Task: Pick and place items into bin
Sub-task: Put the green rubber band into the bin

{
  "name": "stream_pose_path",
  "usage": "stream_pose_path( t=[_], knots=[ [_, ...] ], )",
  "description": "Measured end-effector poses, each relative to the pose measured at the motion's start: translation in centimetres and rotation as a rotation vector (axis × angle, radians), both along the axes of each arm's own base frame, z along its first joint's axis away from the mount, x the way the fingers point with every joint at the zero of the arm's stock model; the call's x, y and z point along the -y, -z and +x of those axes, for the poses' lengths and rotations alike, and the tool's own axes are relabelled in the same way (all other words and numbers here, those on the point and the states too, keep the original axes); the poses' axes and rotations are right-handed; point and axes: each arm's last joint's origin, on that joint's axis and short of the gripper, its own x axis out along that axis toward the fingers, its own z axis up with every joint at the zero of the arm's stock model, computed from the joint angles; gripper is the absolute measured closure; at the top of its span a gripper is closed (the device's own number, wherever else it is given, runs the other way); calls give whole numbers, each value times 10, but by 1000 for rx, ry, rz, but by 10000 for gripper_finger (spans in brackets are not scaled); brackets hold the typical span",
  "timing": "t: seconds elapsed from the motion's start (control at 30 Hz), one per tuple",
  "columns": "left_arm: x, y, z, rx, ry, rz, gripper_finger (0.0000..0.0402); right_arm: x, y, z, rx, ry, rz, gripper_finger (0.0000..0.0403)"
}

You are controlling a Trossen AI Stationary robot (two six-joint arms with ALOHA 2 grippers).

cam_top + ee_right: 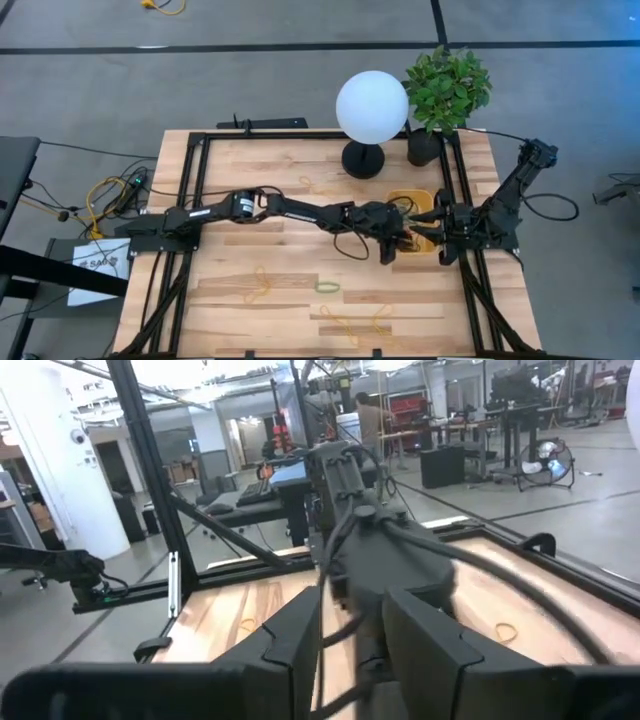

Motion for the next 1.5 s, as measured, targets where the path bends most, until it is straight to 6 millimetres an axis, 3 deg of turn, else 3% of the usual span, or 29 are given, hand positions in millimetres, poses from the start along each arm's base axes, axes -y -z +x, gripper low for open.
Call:
stream_pose_path(
  t=[0.2, 0.43, 0.53, 0.73, 0.9, 1.0, 1.13, 1.23, 1.33, 1.5],
  knots=[
    [-19, -18, -3, -25, -44, -32, 306, 0, 0, 0, 0, 0, 1, 296],
    [-31, -65, -24, -144, -13, 33, 306, 0, 1, 0, -1, -2, 87, 296],
    [-28, -100, -42, -200, 37, 94, 306, 0, 1, 0, -1, -1, 90, 296],
    [-24, -187, -103, -303, 23, 188, 306, -4, 4, 4, -22, -1, 125, 296],
    [-13, -241, -168, -439, -115, 312, 306, -10, 12, 12, -67, 20, 115, 296],
    [0, -264, -206, -497, -200, 356, 306, -14, 15, 23, -61, 59, 152, 296],
    [26, -280, -248, -488, -270, 376, 306, -16, 19, 41, -44, 111, 176, 296],
    [47, -281, -276, -459, -302, 384, 306, -17, 26, 55, -66, 88, 168, 296],
    [68, -264, -301, -463, -355, 417, 306, -17, 32, 71, -56, 34, 189, 296],
    [93, -216, -339, -411, -493, 423, 306, -13, 47, 96, -41, 42, 203, 296]
  ],
)
